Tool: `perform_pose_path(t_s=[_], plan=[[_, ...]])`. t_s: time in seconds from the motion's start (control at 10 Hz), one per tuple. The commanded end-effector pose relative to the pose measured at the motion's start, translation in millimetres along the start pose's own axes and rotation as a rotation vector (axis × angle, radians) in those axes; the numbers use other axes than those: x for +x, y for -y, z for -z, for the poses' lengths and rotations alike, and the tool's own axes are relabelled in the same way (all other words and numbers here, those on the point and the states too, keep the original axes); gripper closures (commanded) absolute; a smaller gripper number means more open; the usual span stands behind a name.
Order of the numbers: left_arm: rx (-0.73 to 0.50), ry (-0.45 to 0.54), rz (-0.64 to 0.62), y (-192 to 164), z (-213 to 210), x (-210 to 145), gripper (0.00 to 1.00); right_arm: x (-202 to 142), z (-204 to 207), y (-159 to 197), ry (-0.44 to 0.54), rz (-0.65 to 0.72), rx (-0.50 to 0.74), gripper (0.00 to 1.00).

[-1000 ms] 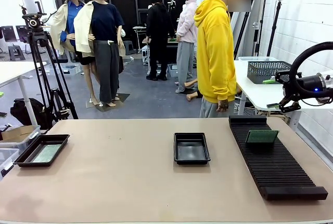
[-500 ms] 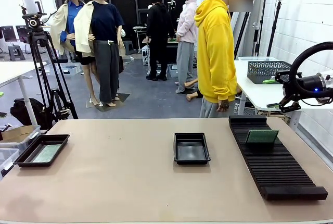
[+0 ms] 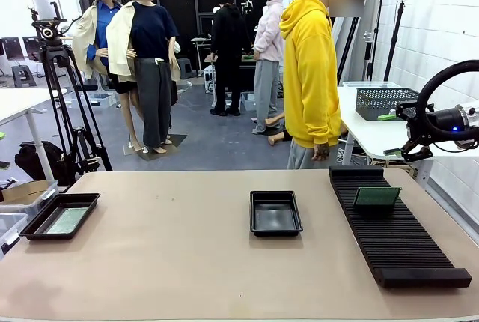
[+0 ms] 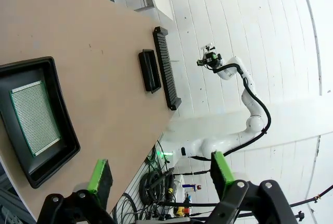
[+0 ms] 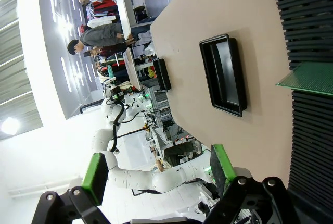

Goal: Inspect and transfer BCBs to ESD trays.
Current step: Pick up the Blank PCB from the PCB Rack and place it in the right ESD tray.

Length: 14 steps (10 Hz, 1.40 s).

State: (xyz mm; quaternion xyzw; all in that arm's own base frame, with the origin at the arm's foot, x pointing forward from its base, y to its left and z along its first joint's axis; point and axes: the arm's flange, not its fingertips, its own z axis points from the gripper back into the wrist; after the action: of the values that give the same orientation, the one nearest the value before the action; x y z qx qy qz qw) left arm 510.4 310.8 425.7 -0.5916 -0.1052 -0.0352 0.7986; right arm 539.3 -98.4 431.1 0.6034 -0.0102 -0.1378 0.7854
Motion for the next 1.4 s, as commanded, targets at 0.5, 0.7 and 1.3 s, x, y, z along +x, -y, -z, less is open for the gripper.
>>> perform_pose_path(t_s=[0.5, 0.7, 1.3], plan=[[0.01, 0.006, -0.001, 0.4, -0.4, -0.5, 0.0, 38.4, 54.2, -39.0, -0.263, -0.449, -0.289, 0.0], [0.01, 0.006, -0.001, 0.4, -0.4, -0.5, 0.0, 37.6, 59.9, -51.0, -0.445, -0.641, -0.404, 0.0], [0.01, 0.006, -0.001, 0.4, -0.4, -0.5, 0.0, 36.7, 84.6, -78.3, -0.813, -1.046, -0.552, 0.0]])
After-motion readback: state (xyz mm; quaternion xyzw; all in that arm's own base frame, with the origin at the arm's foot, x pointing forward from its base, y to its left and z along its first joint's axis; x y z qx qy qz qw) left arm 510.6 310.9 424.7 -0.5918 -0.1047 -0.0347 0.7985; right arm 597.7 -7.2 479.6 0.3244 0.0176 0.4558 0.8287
